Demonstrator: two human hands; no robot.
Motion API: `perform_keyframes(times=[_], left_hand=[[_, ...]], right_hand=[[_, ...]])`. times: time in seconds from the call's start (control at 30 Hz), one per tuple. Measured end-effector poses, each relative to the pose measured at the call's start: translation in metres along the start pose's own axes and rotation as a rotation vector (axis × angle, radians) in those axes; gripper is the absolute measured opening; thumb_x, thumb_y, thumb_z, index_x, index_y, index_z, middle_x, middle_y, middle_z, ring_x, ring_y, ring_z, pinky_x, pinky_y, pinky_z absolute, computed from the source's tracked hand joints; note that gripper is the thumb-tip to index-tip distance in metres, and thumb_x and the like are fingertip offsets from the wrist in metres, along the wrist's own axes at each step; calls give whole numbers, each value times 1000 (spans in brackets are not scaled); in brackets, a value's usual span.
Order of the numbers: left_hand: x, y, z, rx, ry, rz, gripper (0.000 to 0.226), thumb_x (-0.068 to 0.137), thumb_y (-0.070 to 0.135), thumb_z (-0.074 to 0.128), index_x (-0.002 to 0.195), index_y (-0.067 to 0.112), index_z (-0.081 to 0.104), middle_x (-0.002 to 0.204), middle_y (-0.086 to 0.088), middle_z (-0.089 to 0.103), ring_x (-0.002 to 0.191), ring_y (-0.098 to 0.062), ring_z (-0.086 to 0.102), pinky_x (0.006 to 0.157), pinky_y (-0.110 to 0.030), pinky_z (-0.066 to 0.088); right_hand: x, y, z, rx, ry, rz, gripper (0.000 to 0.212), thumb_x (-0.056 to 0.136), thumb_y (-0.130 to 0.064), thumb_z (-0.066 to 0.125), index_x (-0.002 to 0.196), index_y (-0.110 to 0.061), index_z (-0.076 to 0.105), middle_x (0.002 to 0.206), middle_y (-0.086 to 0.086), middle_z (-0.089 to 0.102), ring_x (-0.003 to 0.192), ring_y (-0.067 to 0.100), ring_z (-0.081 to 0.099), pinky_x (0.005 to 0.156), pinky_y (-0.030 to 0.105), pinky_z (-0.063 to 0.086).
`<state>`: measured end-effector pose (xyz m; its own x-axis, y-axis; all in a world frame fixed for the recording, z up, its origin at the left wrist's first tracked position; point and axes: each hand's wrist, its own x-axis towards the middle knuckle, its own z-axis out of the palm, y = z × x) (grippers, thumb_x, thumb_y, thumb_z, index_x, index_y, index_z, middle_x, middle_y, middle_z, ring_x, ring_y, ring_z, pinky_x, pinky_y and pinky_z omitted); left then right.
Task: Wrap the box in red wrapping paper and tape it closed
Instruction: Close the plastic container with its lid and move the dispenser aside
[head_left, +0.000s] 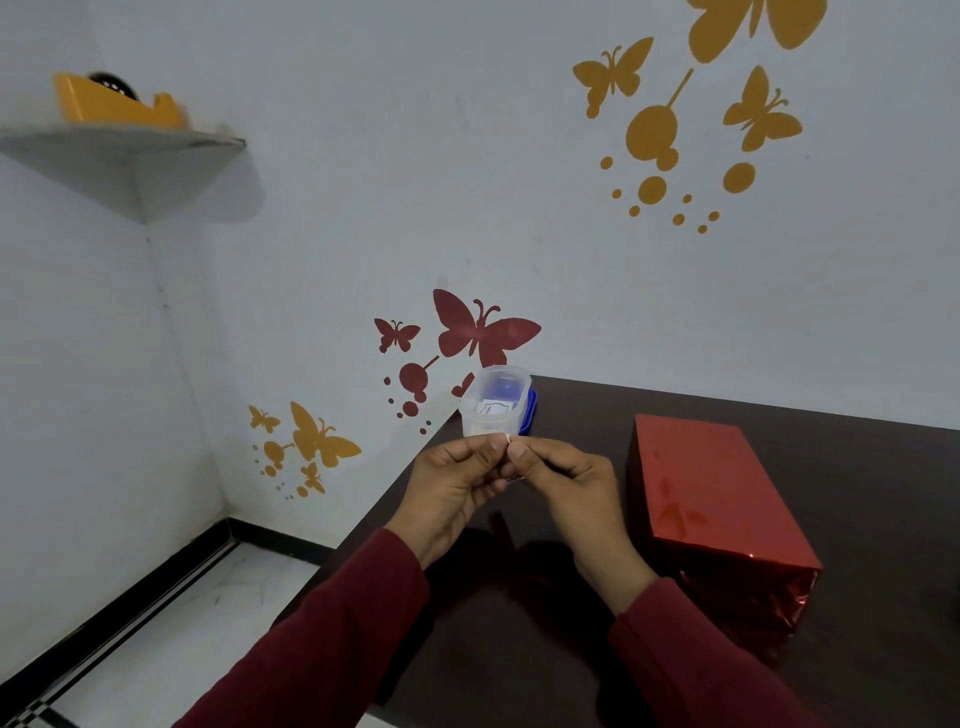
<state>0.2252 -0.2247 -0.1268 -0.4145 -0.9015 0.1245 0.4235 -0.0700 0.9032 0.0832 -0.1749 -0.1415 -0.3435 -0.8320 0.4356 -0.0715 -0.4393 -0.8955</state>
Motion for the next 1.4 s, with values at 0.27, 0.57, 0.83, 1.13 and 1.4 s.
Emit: perform_keyframes(times=[0.27,0.57,0.83,1.13,1.4], left_hand=[[-3,3,2,5,8,14,19,90,18,73,102,6,81,98,-17,78,83,-19,74,68,-23,59],[-2,2,2,-4,-11,-3,20,88,18,72,100,5,82,89,-15,76,79,-17,72,70,-22,60],[-2,3,3,7,3,3,21,88,18,74,103,5,80,96,-17,77,84,-19,73,70,-24,59],[-1,3,3,170,20,51,14,95,11,70,100,3,80,95,-22,76,82,-24,72,67,-26,58],[-6,10,4,257,124,15,16,97,8,64,90,-1,76,79,-19,70,68,-18,66,61,-27,55]], right_hand=[[-1,-3,-1,48,-11,12,23,87,-15,78,110,-11,81,104,0,81,106,16,75,101,40,58],[0,-1,0,52,-5,45,18,91,-12,76,108,-10,82,96,7,81,101,23,76,101,44,58],[0,-4,0,68,6,86,22,91,-11,76,113,-11,80,106,1,81,109,16,75,105,43,56],[0,-8,4,-5,77,169,11,91,-13,77,100,-15,84,92,3,81,95,24,77,94,46,61],[8,-2,8,74,243,365,20,103,-12,54,94,-8,71,102,15,75,94,31,75,68,34,62]])
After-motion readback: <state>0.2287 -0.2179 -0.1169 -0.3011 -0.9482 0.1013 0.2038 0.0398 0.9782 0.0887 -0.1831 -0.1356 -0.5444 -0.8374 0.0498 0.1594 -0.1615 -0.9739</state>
